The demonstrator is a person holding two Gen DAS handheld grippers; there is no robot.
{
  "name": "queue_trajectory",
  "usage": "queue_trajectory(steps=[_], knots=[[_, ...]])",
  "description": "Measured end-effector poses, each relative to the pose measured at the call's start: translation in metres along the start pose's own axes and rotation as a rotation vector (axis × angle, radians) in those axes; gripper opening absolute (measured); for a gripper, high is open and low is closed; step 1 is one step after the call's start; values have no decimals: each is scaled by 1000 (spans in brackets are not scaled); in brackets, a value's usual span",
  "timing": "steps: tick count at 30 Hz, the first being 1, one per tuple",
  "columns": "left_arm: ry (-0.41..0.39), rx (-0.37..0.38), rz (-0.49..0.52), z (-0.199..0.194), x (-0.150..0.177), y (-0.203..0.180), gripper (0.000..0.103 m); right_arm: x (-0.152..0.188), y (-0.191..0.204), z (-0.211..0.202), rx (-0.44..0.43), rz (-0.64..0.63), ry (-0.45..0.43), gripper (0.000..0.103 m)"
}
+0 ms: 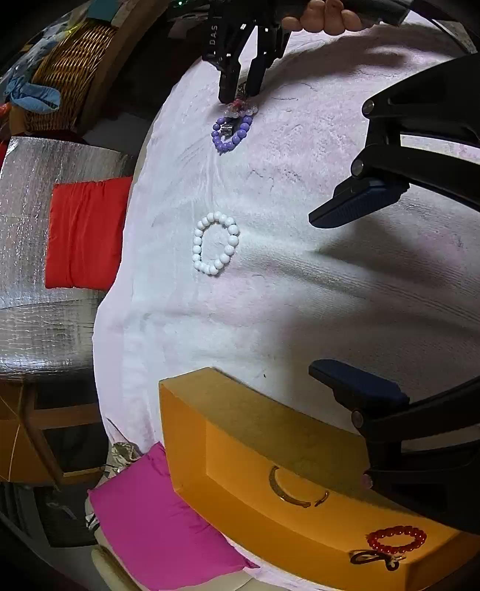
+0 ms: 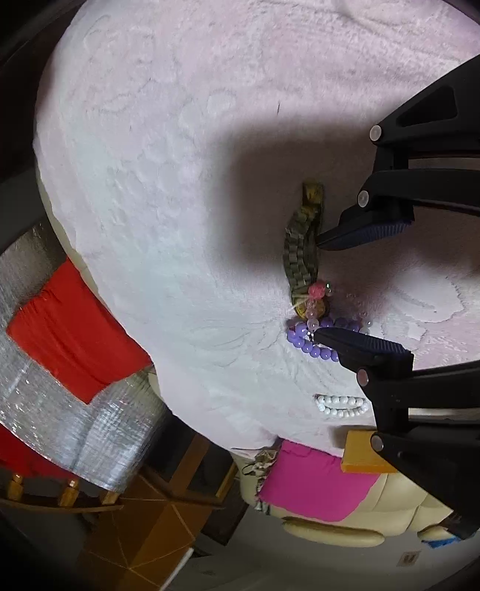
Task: Organize jewelry
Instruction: 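Move both tools back toward the purple bracelet and watch, then grasp the pink crystal bracelet with the right tool and lift it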
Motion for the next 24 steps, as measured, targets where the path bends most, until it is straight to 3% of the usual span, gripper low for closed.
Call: queue_trajectory(steps=[4,7,17,24], knots=[[1,-3,-3,3,1,1,74,1,8,5,83,-68,-45,32],[0,-6,-3,4,1,3,74,1,9,6,113,-90,-64,9],[-16,-19,23,9,-4,0,74,-10,-28,-27,60,31,-92,9],[-24,97,51,34,-31,-47,74,-4,-47,-41,52,42,-62,9]])
Point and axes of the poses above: each gripper's, at about its wrist camera, not at the fingertips, and z roughly the way its jaws point, y to its left, x to its underside, the point moved 7 cm from there along z, roughly the way its jaws point, and after that the axes turned 12 degrees about x, right-handed, at the moved point
